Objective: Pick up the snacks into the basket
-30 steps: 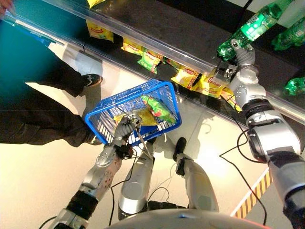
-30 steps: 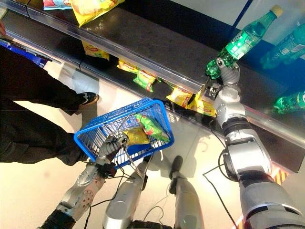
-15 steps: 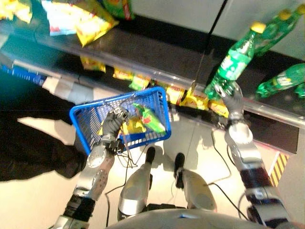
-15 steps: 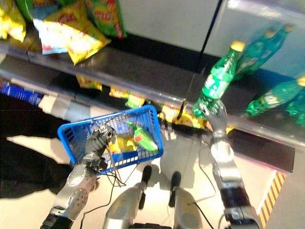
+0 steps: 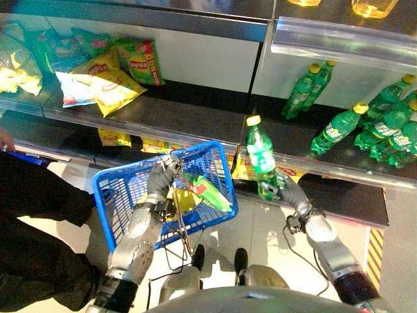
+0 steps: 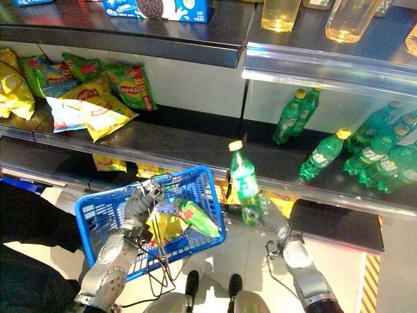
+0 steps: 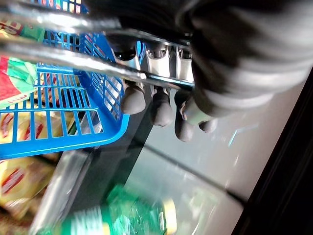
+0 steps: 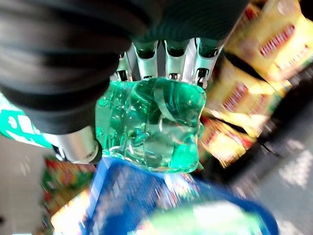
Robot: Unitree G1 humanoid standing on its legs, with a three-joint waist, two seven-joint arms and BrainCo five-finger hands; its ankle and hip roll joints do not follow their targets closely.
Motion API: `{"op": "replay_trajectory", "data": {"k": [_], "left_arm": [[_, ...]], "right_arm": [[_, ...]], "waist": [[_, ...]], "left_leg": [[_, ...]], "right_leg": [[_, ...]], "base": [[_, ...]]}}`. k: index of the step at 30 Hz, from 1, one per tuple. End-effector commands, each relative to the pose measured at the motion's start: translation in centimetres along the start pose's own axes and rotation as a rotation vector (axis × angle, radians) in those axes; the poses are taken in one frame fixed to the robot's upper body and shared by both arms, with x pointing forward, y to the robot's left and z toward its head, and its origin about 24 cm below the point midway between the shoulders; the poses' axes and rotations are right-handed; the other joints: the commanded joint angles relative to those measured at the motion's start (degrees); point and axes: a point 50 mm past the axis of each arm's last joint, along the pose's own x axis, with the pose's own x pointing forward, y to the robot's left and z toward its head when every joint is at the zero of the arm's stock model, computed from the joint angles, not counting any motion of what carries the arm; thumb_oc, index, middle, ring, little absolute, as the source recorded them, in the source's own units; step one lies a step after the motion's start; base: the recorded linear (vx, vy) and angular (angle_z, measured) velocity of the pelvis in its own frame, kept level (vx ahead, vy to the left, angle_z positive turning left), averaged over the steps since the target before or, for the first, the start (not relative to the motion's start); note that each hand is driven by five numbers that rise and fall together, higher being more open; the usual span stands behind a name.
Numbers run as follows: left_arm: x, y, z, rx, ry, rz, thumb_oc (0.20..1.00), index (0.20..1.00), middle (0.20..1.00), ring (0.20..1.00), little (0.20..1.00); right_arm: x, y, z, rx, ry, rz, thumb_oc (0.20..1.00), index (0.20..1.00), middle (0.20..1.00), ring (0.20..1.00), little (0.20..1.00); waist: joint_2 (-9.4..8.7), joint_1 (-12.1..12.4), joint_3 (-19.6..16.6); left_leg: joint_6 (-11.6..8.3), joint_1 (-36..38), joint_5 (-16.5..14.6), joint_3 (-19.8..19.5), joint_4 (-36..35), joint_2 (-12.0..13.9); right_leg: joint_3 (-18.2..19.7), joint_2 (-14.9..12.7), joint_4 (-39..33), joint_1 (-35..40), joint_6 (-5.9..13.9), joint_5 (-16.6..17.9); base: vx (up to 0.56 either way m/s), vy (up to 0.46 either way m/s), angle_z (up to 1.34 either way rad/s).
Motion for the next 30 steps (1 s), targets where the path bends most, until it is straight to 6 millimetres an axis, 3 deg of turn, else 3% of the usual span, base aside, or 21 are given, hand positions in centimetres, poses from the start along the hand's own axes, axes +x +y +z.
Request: {"op": "replay_trajectory", "data": {"k": [1, 5, 13, 14, 21, 29, 30], "left_arm": [[2.4, -6.9, 8.6, -0.052, -0.425, -0.333, 0.2, 0.2, 0.2, 0.2, 0.2], [3.4, -10.3, 9.1, -0.111, -0.442, -0.441, 0.2, 0.2, 0.2, 0.2, 0.2], [4.0, -14.2, 9.9, -0.179, -0.456, -0.532, 0.2, 0.2, 0.2, 0.2, 0.2], [3.9, -15.5, 9.9, -0.195, -0.453, -0.573, 0.2, 0.2, 0.2, 0.2, 0.2], [3.4, -18.2, 10.5, -0.217, -0.461, -0.671, 0.2, 0.2, 0.2, 0.2, 0.2], [3.0, -19.7, 9.9, -0.219, -0.422, -0.736, 0.2, 0.2, 0.2, 0.2, 0.2], [3.0, -19.6, 10.0, -0.214, -0.425, -0.733, 0.2, 0.2, 0.2, 0.2, 0.2]], "right_arm": [[2.8, -0.3, 7.9, -0.06, -0.345, 0.003, 0.2, 0.2, 0.2, 0.2, 0.2], [4.5, 1.3, 8.9, -0.095, -0.347, 0.016, 0.2, 0.2, 0.2, 0.2, 0.2], [6.7, 4.5, 9.8, -0.067, -0.324, 0.041, 0.2, 0.2, 0.2, 0.2, 0.2], [7.4, 5.2, 9.9, -0.072, -0.299, 0.036, 0.2, 0.2, 0.2, 0.2, 0.2], [8.9, 5.3, 10.4, -0.11, -0.257, -0.023, 0.2, 0.2, 0.2, 0.2, 0.2], [10.7, 4.6, 10.9, -0.212, -0.184, -0.118, 0.2, 0.2, 0.2, 0.2, 0.2], [10.8, 4.5, 11.0, -0.224, -0.182, -0.126, 0.247, 0.247, 0.247, 0.247, 0.247]], "waist": [[-1.75, 0.8, 2.1], [-1.74, 1.5, 4.0], [-1.19, 2.4, 7.4], [-0.78, 2.7, 9.0], [0.44, 3.8, 12.4], [1.47, 5.1, 13.4], [1.49, 5.1, 13.4]], "left_leg": [[-0.24, -7.6, -8.0, 0.2, 10.7, -2.3], [-0.45, -11.0, -6.9, -0.4, 11.1, -2.6], [-0.43, -13.7, -6.1, -1.0, 11.5, -3.1], [-0.49, -14.7, -5.9, -1.2, 12.2, -3.4], [-0.54, -16.8, -5.2, -2.1, 13.1, -4.1], [-0.36, -15.9, -5.2, -2.5, 12.5, -4.6], [-0.39, -15.6, -5.3, -2.4, 12.3, -4.6]], "right_leg": [[0.5, -4.4, 4.4, -5.9, 5.82, -2.7], [-0.5, -4.5, 5.8, -9.2, 5.67, -2.2], [-0.7, -4.7, 8.0, -12.3, 5.49, -2.2], [-1.0, -4.8, 8.9, -13.3, 5.4, -2.3], [-2.0, -5.6, 10.7, -15.4, 5.33, -2.4], [-2.1, -5.9, 10.6, -14.7, 5.58, -2.2], [-2.0, -5.9, 10.5, -14.5, 5.62, -2.1]], "base": [[-0.25, -0.011, 0.11], [-0.07, -0.006, 0.02], [-0.06, 0.004, 0.07], [-0.06, 0.001, 0.12], [-0.04, -0.011, 0.12], [0.0, 0.002, 0.07], [0.01, 0.026, 0.05]]}}
